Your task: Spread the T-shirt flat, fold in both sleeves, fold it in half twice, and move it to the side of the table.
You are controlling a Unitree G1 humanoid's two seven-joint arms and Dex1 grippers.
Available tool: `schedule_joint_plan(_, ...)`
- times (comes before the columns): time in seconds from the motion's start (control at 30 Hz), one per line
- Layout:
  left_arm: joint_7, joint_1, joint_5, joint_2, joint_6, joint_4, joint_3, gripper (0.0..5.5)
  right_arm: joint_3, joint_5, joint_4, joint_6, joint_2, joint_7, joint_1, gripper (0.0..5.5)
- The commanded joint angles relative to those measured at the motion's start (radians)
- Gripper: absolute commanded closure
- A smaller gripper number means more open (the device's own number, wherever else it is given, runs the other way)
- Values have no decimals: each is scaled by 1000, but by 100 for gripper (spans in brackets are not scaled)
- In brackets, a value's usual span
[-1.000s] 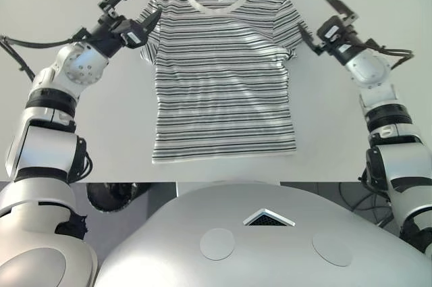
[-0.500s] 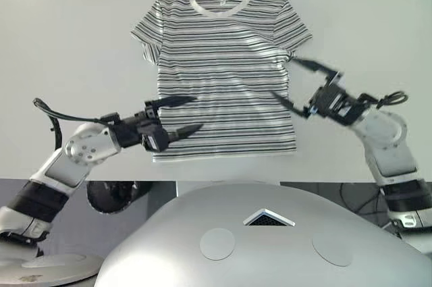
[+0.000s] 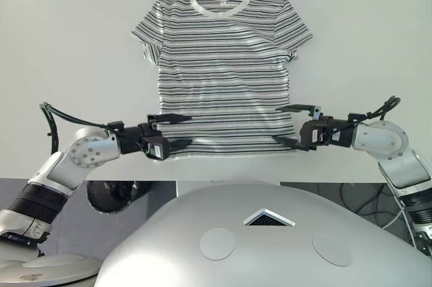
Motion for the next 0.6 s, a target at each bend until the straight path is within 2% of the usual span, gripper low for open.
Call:
schedule_joint_plan(0.03,-70,53,84,37,56,42,-29,236,14,-70,1,28,-65,29,79,173)
schedule_joint_plan(0.2,-123,117,-9,104,67,-39,-3,236,-18,-66,-39,26,-113,20,153,173)
schedule_joint_plan(0.43,-155,169,-32,137,75,-91,40,236,-38,-75,-52,25,-112,3,174,173)
schedule_joint_plan(0.53,-106,131,-60,88,77,-100,98,236,-59,-64,-62,23,-97,-19,172,173)
schedule_joint_plan(0.6,-79,80,-156,52,79,-110,166,236,-82,-23,-97,25,-97,-24,191,173)
